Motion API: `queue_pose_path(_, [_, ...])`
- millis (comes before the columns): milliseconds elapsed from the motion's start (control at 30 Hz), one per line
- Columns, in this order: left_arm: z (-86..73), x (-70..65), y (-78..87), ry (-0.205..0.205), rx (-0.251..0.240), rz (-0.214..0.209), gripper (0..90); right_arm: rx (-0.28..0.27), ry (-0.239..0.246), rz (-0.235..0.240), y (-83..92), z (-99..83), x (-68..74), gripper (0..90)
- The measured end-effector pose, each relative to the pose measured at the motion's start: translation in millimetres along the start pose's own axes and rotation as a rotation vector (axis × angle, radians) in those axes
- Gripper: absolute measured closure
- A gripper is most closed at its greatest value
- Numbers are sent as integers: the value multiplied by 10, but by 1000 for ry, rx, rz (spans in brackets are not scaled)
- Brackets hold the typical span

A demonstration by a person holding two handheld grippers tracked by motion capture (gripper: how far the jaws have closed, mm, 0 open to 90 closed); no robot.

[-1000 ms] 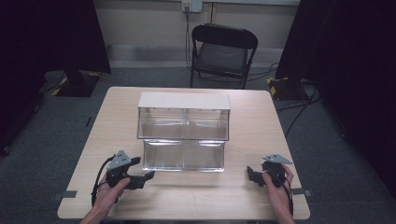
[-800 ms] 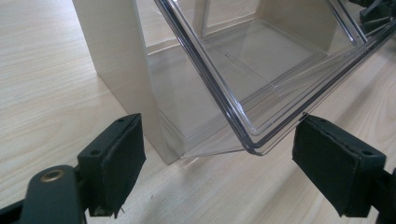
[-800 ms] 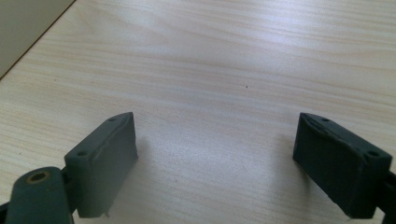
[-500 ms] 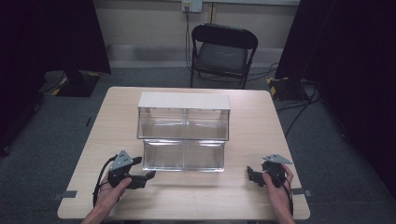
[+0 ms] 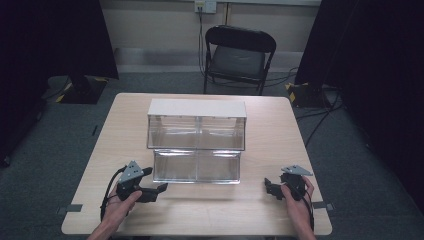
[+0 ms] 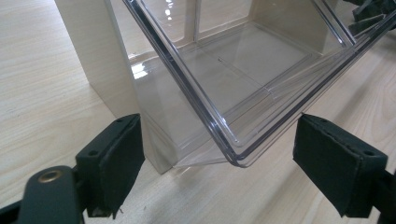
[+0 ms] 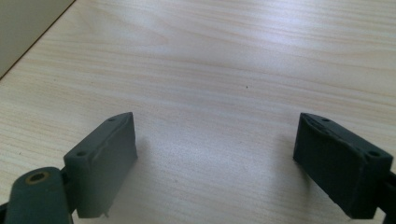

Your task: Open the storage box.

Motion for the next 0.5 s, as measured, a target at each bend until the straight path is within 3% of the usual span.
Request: queue_pose_path(500, [6, 4, 10, 21, -16, -16, 153, 0, 0, 0, 0, 0, 0, 124])
Point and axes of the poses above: each handheld gripper's, and its own axes: y roughly backward along the jaws, z roughly out of its top, x roughly to its left, the point moved 4 cm from there along -y, roughly forward along the jaws, and after that the axes turned 1 degree about z, right-handed, at the moved point
